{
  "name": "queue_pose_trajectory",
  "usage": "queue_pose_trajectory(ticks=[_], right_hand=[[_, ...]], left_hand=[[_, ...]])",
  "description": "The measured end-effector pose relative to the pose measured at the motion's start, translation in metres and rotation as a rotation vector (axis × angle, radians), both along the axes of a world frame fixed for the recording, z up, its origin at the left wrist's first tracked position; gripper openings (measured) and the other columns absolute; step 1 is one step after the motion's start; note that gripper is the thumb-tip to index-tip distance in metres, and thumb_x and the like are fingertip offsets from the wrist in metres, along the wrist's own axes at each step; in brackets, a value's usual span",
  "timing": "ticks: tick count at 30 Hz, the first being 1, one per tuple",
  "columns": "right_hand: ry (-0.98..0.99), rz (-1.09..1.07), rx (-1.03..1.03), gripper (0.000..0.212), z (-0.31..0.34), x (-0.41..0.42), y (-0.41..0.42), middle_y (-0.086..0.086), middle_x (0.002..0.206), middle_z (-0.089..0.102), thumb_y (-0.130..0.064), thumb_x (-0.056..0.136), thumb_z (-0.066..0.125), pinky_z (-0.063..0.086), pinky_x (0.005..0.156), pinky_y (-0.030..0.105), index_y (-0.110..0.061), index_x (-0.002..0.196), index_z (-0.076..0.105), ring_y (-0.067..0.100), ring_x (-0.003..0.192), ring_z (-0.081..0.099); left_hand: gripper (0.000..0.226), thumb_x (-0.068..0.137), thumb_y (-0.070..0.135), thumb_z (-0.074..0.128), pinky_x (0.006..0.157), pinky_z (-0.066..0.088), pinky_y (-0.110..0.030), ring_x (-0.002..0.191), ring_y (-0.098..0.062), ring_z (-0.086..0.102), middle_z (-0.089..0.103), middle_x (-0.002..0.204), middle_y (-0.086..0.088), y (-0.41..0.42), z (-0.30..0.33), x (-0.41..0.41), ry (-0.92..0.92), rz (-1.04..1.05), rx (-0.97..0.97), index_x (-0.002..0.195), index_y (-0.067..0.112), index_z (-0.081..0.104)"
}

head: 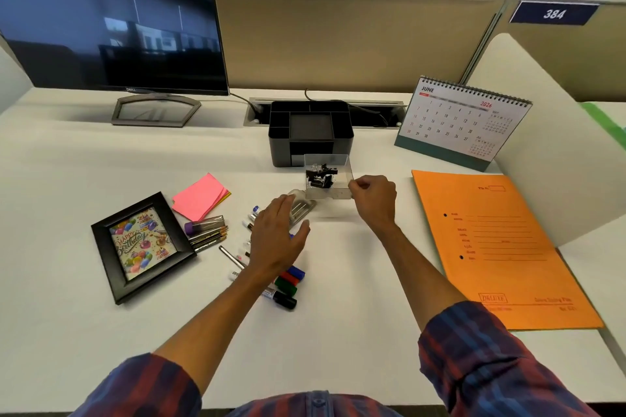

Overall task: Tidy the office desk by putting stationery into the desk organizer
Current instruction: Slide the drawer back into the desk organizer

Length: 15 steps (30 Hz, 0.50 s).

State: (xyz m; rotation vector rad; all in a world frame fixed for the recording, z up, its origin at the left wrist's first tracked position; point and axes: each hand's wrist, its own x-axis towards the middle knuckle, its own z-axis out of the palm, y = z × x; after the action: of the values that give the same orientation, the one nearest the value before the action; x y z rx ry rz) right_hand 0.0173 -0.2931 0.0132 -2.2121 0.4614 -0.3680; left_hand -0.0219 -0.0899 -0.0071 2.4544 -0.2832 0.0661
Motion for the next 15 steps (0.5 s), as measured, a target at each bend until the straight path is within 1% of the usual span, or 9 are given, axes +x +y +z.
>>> queue_pose_trajectory(ticks=[2,3,6,7,11,13,15], right_hand=[[-0.012,0.005,-0.007,0.020,0.003,0.002,0.004,0.007,0.070,0.073,-0.017,0.084,0.061,0.045,0.064,0.026,-0.006,0.079,0.077,0.020,0.068,0.065],[-0.018,0.010,-0.010,0.020,0.004,0.003,0.006,0.008,0.071,0.073,-0.017,0.084,0.061,0.044,0.064,0.026,-0.006,0.079,0.077,0.021,0.069,0.064],[-0.037,0.018,-0.014,0.020,0.006,0.007,0.011,0.008,0.070,0.073,-0.017,0.085,0.061,0.044,0.063,0.025,-0.005,0.078,0.076,0.021,0.068,0.065],[-0.042,0.019,-0.012,0.020,0.006,0.009,0.013,0.008,0.071,0.073,-0.017,0.085,0.061,0.044,0.063,0.025,-0.005,0.079,0.077,0.021,0.068,0.065],[-0.036,0.028,-0.028,0.021,0.006,0.017,0.017,0.009,0.080,0.074,-0.017,0.088,0.061,0.040,0.056,0.016,-0.004,0.087,0.077,0.017,0.068,0.062],[-0.033,0.035,-0.027,0.022,0.004,0.022,0.019,0.009,0.080,0.074,-0.018,0.089,0.060,0.040,0.057,0.017,-0.005,0.087,0.077,0.019,0.071,0.065],[-0.022,0.037,-0.021,0.022,0.001,0.027,0.022,0.009,0.083,0.074,-0.020,0.090,0.060,0.042,0.058,0.016,-0.006,0.089,0.077,0.019,0.072,0.064]], left_hand=[[0.066,0.093,0.047,0.045,0.114,0.025,-0.038,0.141,-0.022,0.033,0.037,0.153,-0.004,-0.008,0.003,0.011,0.035,-0.011,-0.024,0.149,0.016,0.033],[0.063,0.096,0.045,0.048,0.114,0.027,-0.038,0.140,-0.022,0.034,0.037,0.154,-0.004,-0.012,0.006,0.016,0.048,-0.012,-0.041,0.150,0.016,0.031],[0.058,0.099,0.038,0.051,0.104,0.036,-0.034,0.132,-0.024,0.044,0.044,0.148,-0.006,-0.021,0.014,0.026,0.068,0.013,-0.108,0.149,0.014,0.033],[0.058,0.099,0.037,0.051,0.105,0.037,-0.035,0.132,-0.024,0.044,0.044,0.149,-0.007,-0.023,0.016,0.028,0.086,0.032,-0.128,0.149,0.014,0.033],[0.060,0.099,0.038,0.050,0.108,0.036,-0.040,0.135,-0.027,0.042,0.041,0.151,-0.008,-0.023,0.016,0.039,0.135,0.077,-0.172,0.150,0.013,0.031],[0.062,0.098,0.042,0.049,0.107,0.038,-0.042,0.134,-0.027,0.043,0.042,0.151,-0.008,-0.021,0.014,0.044,0.149,0.090,-0.173,0.150,0.013,0.031],[0.064,0.096,0.046,0.049,0.103,0.043,-0.041,0.130,-0.028,0.048,0.047,0.147,-0.007,-0.020,0.011,0.048,0.166,0.107,-0.176,0.149,0.014,0.034]])
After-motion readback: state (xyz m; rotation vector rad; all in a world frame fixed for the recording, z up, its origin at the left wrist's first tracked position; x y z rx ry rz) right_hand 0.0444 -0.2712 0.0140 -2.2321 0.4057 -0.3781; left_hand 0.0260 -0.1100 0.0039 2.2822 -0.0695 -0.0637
